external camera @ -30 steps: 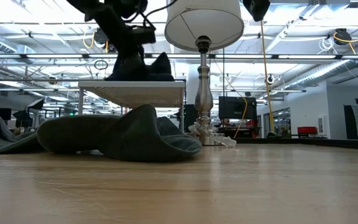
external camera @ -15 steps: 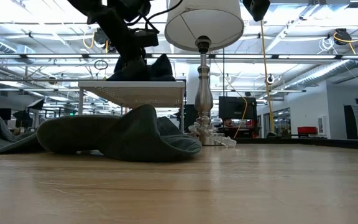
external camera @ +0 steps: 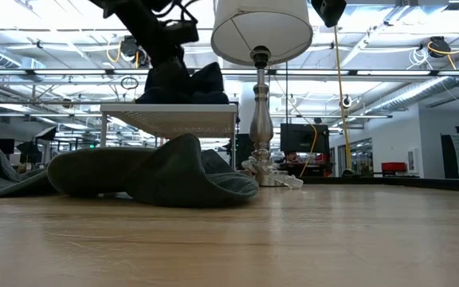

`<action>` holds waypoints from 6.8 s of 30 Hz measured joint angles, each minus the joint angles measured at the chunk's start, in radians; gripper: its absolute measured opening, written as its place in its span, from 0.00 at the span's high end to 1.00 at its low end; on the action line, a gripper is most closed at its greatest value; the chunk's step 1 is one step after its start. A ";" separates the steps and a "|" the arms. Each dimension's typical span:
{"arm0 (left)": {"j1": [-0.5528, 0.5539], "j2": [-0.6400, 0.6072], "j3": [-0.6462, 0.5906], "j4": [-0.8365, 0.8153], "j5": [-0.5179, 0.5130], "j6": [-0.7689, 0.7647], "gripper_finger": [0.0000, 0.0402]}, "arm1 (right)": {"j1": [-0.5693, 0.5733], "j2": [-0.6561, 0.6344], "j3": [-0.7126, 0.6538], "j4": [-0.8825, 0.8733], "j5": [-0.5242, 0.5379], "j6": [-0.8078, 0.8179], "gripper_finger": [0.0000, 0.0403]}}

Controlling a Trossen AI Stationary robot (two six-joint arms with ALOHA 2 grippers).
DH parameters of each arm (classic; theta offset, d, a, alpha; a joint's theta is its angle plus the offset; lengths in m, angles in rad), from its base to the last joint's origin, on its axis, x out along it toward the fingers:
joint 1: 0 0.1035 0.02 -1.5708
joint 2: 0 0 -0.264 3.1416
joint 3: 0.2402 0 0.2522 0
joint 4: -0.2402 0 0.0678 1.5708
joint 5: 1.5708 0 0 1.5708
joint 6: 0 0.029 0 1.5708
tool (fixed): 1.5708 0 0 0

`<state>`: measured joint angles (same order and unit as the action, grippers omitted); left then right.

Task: Pick & Place hat
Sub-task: Stack the blue cap on the blue caps on the shelf, then put the bottom right gray cap on the shelf

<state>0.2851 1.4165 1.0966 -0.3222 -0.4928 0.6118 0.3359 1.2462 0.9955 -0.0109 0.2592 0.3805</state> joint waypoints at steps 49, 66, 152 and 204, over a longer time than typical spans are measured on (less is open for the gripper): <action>-0.421 -0.602 0.000 -0.182 0.506 -0.892 0.38 | 0.000 0.000 0.000 0.049 -0.002 0.131 0.75; -0.674 -0.499 0.000 -0.312 0.519 -1.063 0.54 | 0.018 0.000 0.000 0.066 -0.001 0.250 0.75; -0.764 0.420 0.483 -0.930 0.287 -0.928 0.55 | 0.117 0.000 0.000 0.058 -0.078 0.071 0.50; -0.713 0.349 0.483 -0.893 0.431 -0.950 0.98 | 0.118 -0.029 -0.001 0.049 -0.268 0.079 0.54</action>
<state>-0.4276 1.7650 1.5795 -1.2155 -0.0618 -0.3382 0.4535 1.2168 0.9943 0.0381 -0.0083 0.4597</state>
